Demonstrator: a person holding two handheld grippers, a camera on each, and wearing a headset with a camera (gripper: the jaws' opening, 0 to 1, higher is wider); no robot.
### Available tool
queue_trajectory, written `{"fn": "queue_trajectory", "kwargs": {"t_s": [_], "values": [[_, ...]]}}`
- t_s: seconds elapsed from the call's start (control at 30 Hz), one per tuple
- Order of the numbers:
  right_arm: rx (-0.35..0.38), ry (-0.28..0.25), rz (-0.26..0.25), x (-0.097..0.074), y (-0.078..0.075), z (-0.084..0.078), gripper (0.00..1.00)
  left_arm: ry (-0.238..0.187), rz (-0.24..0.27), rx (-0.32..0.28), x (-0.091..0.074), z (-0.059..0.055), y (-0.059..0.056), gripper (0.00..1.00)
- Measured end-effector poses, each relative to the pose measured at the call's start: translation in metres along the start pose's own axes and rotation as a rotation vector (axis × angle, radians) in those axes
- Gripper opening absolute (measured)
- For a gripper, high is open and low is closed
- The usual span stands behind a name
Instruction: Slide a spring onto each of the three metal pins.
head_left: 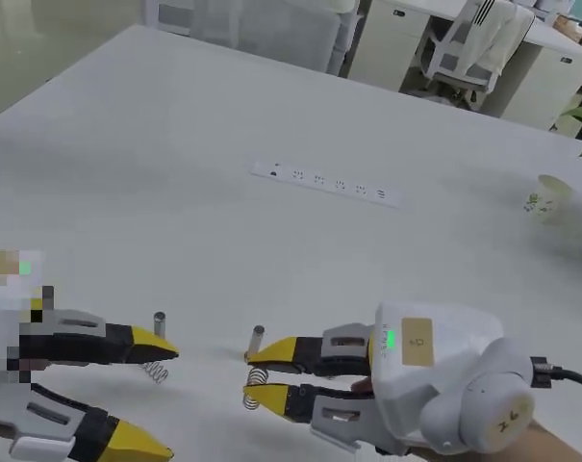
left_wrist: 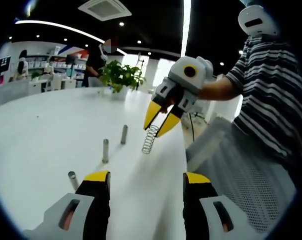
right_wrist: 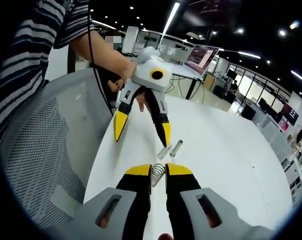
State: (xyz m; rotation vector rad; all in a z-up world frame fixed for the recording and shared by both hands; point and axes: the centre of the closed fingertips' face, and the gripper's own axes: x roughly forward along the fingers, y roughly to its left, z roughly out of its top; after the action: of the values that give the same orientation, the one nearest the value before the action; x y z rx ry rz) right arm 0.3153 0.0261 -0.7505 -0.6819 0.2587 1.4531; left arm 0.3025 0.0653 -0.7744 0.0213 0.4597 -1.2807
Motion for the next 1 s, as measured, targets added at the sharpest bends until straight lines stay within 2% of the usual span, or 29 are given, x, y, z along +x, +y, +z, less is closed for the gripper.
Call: {"fn": "queue_trajectory", "kwargs": {"t_s": [0.13,0.2,0.4,0.8,1.0], "values": [[0.000,0.000,-0.002,0.000,-0.001,0.000,0.07,-0.003,0.021,-0.022,-0.007,-0.003,0.004,0.57],[0.001,0.000,-0.005,-0.001,-0.002,0.000,0.07,-0.010,0.037,-0.038,-0.010,-0.004,0.007,0.62],[0.000,0.003,-0.012,-0.001,-0.005,-0.002,0.07,-0.013,0.070,-0.039,-0.016,-0.007,0.012,0.73],[0.015,0.003,-0.031,-0.001,-0.009,-0.004,0.07,-0.057,0.172,-0.056,-0.036,-0.010,0.029,0.96],[0.012,0.008,-0.037,0.000,-0.012,-0.006,0.07,-0.080,0.214,-0.059,-0.041,-0.009,0.036,0.98]]}}
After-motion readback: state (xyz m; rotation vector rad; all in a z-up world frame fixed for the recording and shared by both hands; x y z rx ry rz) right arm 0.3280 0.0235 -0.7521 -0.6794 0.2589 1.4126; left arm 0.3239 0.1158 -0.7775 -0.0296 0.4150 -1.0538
